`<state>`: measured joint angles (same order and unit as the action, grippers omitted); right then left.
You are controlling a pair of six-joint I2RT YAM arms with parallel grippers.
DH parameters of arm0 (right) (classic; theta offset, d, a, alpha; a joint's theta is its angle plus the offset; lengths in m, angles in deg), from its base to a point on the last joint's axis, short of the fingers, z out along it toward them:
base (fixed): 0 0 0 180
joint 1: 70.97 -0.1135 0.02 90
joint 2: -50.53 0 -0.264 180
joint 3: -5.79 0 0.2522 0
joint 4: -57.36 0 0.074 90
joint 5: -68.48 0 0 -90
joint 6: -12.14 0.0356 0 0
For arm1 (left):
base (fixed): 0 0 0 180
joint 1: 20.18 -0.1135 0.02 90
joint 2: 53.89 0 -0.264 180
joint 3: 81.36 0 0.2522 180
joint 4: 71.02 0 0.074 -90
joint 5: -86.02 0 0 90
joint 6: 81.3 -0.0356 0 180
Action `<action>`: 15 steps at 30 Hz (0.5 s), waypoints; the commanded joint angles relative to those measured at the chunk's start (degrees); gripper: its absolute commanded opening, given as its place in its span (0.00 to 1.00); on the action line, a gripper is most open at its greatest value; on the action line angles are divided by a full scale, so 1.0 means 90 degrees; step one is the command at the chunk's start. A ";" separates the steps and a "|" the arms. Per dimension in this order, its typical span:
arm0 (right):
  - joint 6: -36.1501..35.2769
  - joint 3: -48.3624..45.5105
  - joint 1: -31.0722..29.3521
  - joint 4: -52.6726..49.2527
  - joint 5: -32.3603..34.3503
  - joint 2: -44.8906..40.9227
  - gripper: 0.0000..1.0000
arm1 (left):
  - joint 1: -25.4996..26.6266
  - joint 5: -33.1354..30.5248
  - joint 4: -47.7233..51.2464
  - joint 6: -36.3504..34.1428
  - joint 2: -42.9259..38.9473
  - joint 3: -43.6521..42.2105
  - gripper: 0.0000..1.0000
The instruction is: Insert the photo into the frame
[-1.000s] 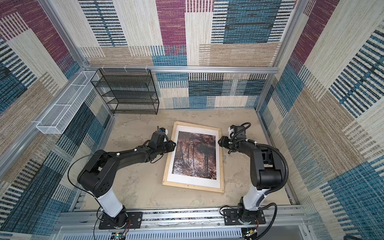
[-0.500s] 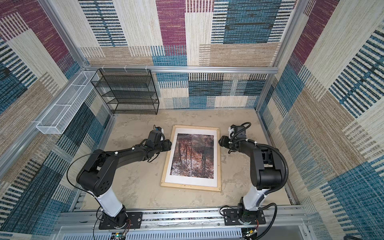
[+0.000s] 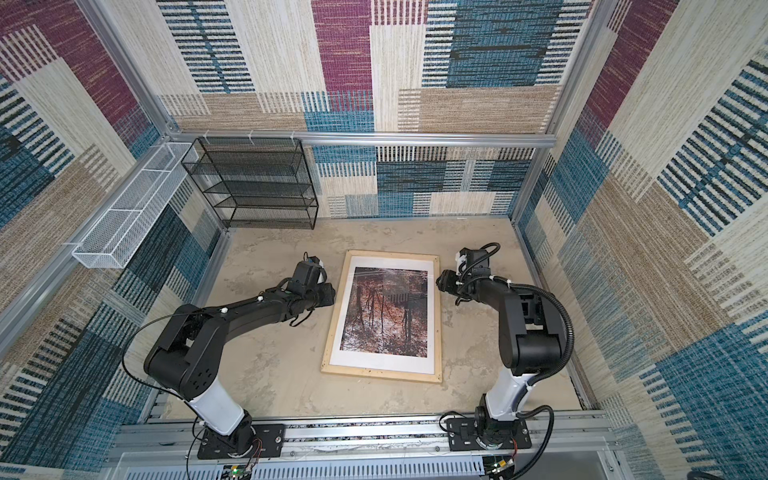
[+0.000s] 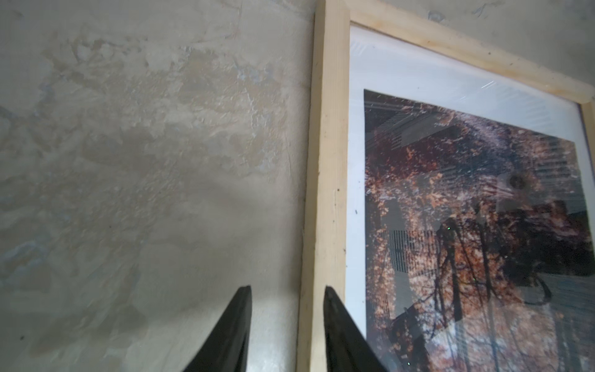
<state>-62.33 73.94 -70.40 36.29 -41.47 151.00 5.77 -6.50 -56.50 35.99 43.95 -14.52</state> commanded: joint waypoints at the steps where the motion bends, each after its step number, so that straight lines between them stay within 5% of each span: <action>1: 0.0064 0.0084 -0.0034 0.0104 -0.0054 0.0108 0.60 | 0.0019 0.0297 -0.0046 0.0073 0.0047 -0.0162 0.40; 15: 0.0009 0.0820 -0.0074 0.0023 -0.0281 0.0775 0.58 | 0.0289 0.0368 0.0022 0.0275 0.0421 -0.0177 0.30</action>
<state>-62.11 79.67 -70.94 36.20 -42.69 156.77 7.91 -4.01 -59.63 37.15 48.02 -15.50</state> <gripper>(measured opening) 0.584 0.304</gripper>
